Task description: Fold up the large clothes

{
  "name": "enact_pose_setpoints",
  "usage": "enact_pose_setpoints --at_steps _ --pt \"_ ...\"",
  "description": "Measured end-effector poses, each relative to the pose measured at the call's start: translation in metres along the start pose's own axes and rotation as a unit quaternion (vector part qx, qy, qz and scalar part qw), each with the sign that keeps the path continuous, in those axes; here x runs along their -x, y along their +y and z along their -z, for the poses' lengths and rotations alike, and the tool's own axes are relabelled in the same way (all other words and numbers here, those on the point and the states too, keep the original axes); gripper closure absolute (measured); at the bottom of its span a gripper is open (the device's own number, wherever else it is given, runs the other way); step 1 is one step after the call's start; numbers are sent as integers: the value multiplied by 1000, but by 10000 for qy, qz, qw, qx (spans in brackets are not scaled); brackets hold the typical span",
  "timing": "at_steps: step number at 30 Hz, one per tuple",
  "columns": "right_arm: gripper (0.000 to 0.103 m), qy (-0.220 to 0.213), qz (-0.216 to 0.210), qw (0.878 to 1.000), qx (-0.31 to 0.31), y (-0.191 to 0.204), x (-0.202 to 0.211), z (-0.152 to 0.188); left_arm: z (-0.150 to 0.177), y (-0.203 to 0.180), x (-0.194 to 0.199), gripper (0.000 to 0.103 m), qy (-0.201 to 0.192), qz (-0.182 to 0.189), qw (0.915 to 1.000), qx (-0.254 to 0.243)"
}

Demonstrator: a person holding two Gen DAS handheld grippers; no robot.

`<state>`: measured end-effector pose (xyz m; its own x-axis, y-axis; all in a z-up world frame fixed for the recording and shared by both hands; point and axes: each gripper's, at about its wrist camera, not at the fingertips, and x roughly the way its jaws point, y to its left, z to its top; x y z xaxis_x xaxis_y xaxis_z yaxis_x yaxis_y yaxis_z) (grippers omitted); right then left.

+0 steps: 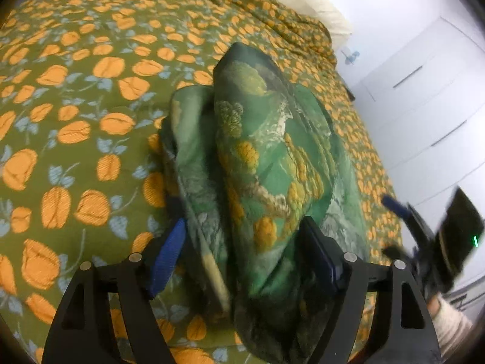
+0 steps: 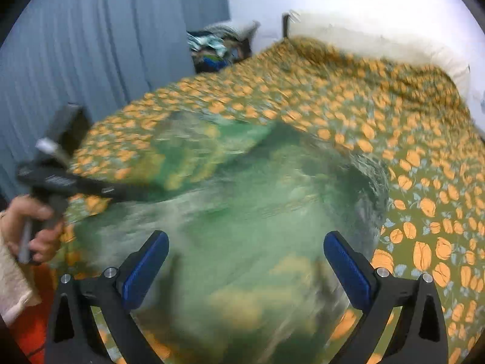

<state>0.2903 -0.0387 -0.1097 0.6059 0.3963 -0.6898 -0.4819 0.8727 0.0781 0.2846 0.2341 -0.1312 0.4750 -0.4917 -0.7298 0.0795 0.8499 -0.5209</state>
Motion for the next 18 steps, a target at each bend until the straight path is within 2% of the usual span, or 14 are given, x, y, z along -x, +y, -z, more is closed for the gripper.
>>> enact_pose_setpoints --at_steps 1,3,5,6,7,9,12,15,17,18 --pt "2 -12 -34 10000 74 13 4 8 1 0 -3 23 -24 -139 9999 -54" --pt "1 463 -45 9987 217 36 -19 32 1 3 -14 22 -20 -481 9987 -145" --pt "1 939 263 9947 313 45 -54 50 3 9 -28 17 171 -687 9973 -193" --pt "0 1003 442 9932 386 49 -66 57 5 15 -34 16 242 -704 9971 -133" --pt "0 949 605 9926 464 52 -72 60 6 19 -33 16 252 -694 9973 -54" --pt "0 927 636 9926 459 55 -69 58 3 17 -21 17 206 -617 9979 -64" --pt "1 832 282 9955 358 50 -40 41 -3 1 12 17 -88 -649 9971 -401" --pt "1 418 35 9991 -97 25 3 20 -15 -10 36 16 -376 -434 9972 -481" --pt "1 142 104 9991 -382 9 18 6 -29 -14 39 13 -522 -189 9978 -372" --pt "1 50 195 9985 -516 -1 19 -3 -36 -14 34 13 -543 -195 9977 -354"
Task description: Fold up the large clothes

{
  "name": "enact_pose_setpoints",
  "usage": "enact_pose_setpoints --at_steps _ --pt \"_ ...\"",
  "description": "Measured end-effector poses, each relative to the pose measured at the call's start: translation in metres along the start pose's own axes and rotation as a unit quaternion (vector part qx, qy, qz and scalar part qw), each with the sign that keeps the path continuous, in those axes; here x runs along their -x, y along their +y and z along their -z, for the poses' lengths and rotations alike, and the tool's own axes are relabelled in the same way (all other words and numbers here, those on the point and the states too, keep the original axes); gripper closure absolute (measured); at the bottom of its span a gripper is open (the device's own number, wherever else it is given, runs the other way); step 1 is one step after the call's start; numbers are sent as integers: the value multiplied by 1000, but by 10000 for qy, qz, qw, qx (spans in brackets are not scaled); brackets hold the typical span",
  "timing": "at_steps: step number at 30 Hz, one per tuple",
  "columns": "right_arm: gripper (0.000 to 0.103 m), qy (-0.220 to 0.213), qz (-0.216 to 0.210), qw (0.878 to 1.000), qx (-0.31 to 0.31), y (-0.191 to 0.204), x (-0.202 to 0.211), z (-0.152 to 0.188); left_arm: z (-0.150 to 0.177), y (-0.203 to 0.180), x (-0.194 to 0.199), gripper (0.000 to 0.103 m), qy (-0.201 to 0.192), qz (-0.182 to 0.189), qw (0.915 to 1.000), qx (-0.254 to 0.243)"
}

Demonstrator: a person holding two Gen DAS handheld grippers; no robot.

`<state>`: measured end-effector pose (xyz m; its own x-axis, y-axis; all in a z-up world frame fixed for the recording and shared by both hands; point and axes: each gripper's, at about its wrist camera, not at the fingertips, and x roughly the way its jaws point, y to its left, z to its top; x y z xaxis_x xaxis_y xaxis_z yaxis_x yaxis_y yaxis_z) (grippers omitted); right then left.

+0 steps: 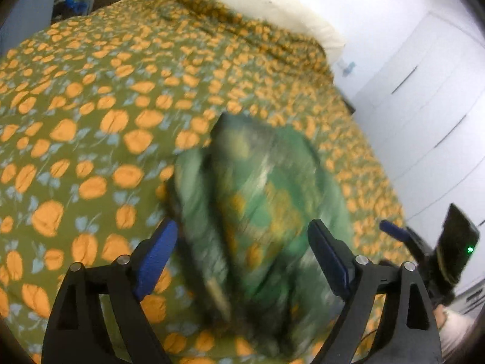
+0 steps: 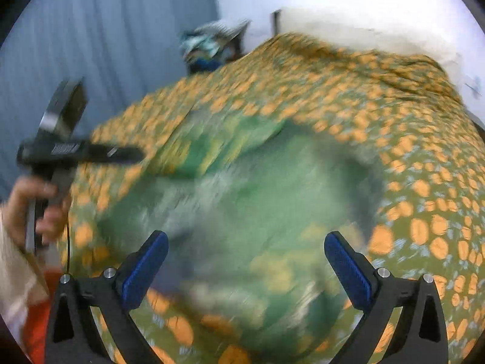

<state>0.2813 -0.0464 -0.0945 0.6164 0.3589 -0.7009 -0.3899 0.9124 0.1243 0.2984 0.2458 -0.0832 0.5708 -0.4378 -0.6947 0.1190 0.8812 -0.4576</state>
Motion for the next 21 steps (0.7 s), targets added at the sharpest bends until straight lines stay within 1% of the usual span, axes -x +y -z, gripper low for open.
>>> enact_pose_setpoints --at_steps 1,3,4,5,6,8,9,10,11,12,13,14,15,16,18,20,21 --pt "1 -29 102 9999 -101 -8 -4 -9 -6 0 -10 13 26 -134 9999 15" --pt "1 48 247 9993 -281 -18 -24 -22 -12 11 -36 14 227 -554 9981 143" --pt "2 239 312 9985 -392 -21 -38 -21 -13 21 -54 14 408 -836 9953 279" --pt "6 383 343 9977 -438 -19 -45 -17 -13 30 -68 14 536 -915 9935 417" --pt "8 507 337 9971 -455 -12 -46 -10 -11 35 -76 14 609 -945 9923 513" --pt "8 322 111 9991 -271 9 -38 1 -7 43 -88 13 624 -1029 9911 564" --pt "8 185 55 9998 -35 29 -33 9 -5 43 -90 12 601 -1040 9913 534" --pt "8 142 88 9995 260 51 -35 19 -4 45 -93 10 597 -1066 9911 521" --pt "5 243 140 9986 450 63 -43 27 -3 47 -96 6 626 -1150 9900 522" --pt "2 439 226 9971 575 71 -57 35 -2 49 -98 5 691 -1203 9888 551" --pt "1 651 316 9953 651 75 -72 44 -2 52 -98 4 749 -1152 9887 605" --pt "1 761 367 9940 695 76 -80 50 -1 52 -92 5 738 -1073 9893 658" --pt "1 729 351 9944 686 75 -79 49 -1 50 -81 5 659 -999 9906 665" --pt "1 619 258 9959 611 72 -68 45 -2 46 -68 5 536 -944 9923 594" --pt "2 505 78 9977 442 63 -44 38 3 35 -41 6 344 -912 9948 295" --pt "2 428 -99 9989 154 45 -16 37 10 26 -15 6 229 -900 9957 29" --pt "2 381 -154 9992 -7 34 -1 40 15 24 1 6 174 -813 9965 -62"
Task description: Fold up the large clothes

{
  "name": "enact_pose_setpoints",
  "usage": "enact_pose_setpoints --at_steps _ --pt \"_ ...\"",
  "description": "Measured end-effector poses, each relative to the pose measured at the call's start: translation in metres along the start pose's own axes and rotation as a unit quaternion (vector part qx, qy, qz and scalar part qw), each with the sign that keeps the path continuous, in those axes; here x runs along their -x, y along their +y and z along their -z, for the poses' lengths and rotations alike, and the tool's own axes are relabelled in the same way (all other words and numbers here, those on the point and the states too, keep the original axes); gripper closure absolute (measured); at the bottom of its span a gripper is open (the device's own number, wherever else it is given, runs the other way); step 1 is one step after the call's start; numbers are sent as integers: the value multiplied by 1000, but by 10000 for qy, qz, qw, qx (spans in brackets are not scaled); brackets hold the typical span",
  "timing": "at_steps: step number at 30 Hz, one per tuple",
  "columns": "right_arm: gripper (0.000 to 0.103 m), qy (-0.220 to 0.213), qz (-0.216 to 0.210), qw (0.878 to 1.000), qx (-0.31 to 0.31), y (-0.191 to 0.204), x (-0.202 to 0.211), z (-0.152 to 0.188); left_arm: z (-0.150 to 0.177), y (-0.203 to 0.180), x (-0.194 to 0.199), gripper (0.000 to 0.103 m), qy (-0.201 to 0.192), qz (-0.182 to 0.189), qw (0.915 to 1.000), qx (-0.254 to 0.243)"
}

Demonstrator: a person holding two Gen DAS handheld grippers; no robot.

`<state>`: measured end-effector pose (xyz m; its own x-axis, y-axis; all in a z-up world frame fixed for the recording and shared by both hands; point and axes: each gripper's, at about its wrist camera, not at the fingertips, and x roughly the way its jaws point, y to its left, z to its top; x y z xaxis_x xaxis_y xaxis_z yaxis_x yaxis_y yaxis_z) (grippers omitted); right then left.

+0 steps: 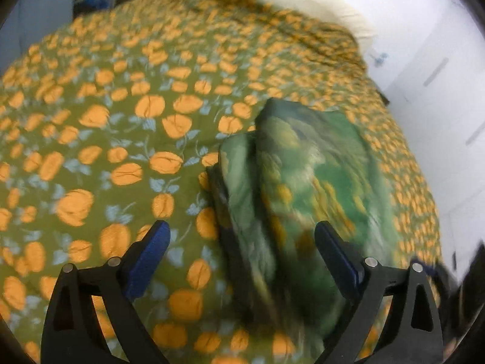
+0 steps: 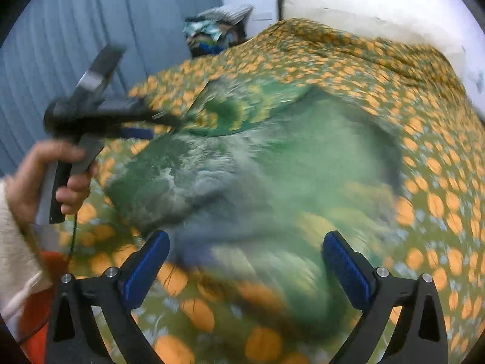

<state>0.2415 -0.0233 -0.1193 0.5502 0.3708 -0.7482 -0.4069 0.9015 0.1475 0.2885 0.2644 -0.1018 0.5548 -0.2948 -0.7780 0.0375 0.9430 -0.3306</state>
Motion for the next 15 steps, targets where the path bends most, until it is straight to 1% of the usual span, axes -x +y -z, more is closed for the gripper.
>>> enact_pose_setpoints --at_steps 1,2,4,5,6,7,8,9,10,11,12,13,15 --pt "2 -31 -2 9998 -183 -18 14 8 5 0 12 5 -43 140 9999 -20" --pt "2 -27 53 9995 -309 -29 24 14 11 4 24 4 -60 425 9991 35" --pt "2 26 302 9969 -725 -67 40 34 16 12 30 3 -13 900 9957 231" --pt "2 53 373 9949 -932 -75 50 46 19 17 28 3 71 1193 9921 384" --pt "2 88 397 9923 -1166 -90 54 54 19 20 22 3 164 1374 9891 501" --pt "2 138 392 9878 -1498 -110 54 60 18 21 14 3 254 1453 9875 561" --pt "2 159 365 9841 -1734 -121 56 65 18 22 1 3 410 1549 9853 599" --pt "2 144 266 9802 -1958 -132 56 66 17 21 -12 3 535 1668 9824 643" --pt "2 81 28 9760 -2178 -140 57 66 16 21 -25 3 681 1834 9780 719" --pt "2 49 -119 9737 -2275 -145 57 63 15 21 -40 3 822 1963 9736 825" --pt "2 16 -337 9715 -2345 -147 54 58 14 21 -54 3 914 1994 9712 929" --pt "2 -15 -684 9687 -2386 -149 46 51 15 21 -62 3 962 1992 9702 984" --pt "1 -29 -1052 9637 -2455 -151 33 46 13 23 -85 0 1096 1994 9677 1089"
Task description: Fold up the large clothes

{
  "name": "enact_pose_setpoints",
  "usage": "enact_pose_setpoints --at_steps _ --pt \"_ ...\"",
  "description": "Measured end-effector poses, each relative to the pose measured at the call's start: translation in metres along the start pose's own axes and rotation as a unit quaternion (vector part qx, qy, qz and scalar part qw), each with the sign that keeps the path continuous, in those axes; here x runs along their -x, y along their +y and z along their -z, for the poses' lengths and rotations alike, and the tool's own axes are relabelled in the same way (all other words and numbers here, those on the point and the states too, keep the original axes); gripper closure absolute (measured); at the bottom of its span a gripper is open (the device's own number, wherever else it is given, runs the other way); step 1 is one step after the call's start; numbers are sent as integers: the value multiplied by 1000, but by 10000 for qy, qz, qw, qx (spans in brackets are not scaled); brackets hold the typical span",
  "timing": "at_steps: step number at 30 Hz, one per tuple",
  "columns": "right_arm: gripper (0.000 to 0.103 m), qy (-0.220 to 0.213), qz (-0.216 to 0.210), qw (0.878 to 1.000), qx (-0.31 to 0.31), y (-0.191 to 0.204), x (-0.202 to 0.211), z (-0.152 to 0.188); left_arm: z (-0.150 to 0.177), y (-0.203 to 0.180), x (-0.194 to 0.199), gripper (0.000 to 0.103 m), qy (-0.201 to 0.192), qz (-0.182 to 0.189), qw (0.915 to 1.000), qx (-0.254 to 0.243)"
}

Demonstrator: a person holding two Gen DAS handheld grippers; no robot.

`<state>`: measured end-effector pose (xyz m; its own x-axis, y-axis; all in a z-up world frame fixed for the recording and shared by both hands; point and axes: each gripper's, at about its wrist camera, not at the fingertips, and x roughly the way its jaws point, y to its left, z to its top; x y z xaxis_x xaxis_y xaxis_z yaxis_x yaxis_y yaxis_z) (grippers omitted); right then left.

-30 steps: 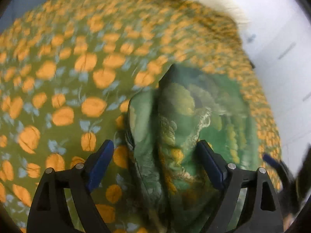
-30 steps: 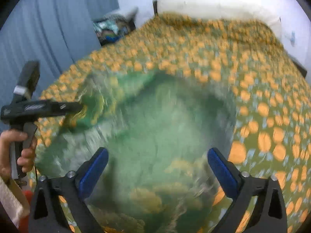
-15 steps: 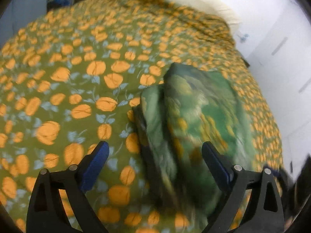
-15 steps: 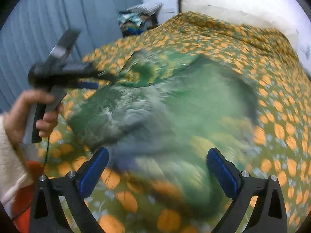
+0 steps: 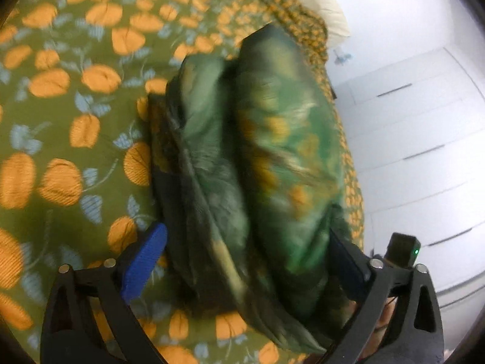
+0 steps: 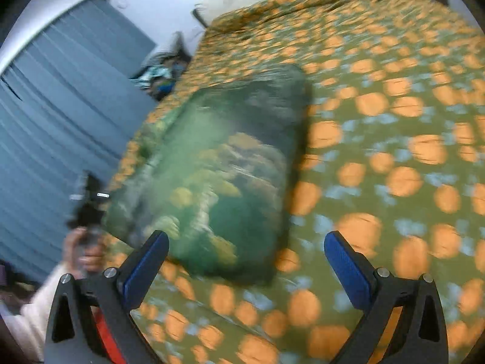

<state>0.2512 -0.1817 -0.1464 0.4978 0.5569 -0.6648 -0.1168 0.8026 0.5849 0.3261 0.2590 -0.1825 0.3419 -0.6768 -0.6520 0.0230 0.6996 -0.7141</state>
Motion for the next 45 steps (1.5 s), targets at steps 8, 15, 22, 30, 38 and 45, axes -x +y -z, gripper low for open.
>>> enact_pose_setpoints --at_steps 8,15,22,30,38,45 --pt "0 868 -858 9913 -497 -29 -117 -33 -9 22 -59 0 632 -5 9980 29" --pt "16 614 526 9839 1592 49 -136 -25 5 -29 -47 34 102 -542 9962 -667" --pt "21 -638 769 9603 2604 105 -77 -20 1 -100 -7 40 -642 -425 9856 -1505" --pt "9 -637 616 9778 1900 66 -77 -88 -69 -107 -65 11 -598 -1028 9834 -1370" --pt "0 -116 752 9958 513 -8 -74 -82 -37 -106 -24 12 -1283 -1545 9679 -1509" --pt "0 -776 1633 9676 1764 33 14 -48 32 -193 26 1 -2423 -3045 8815 -2674"
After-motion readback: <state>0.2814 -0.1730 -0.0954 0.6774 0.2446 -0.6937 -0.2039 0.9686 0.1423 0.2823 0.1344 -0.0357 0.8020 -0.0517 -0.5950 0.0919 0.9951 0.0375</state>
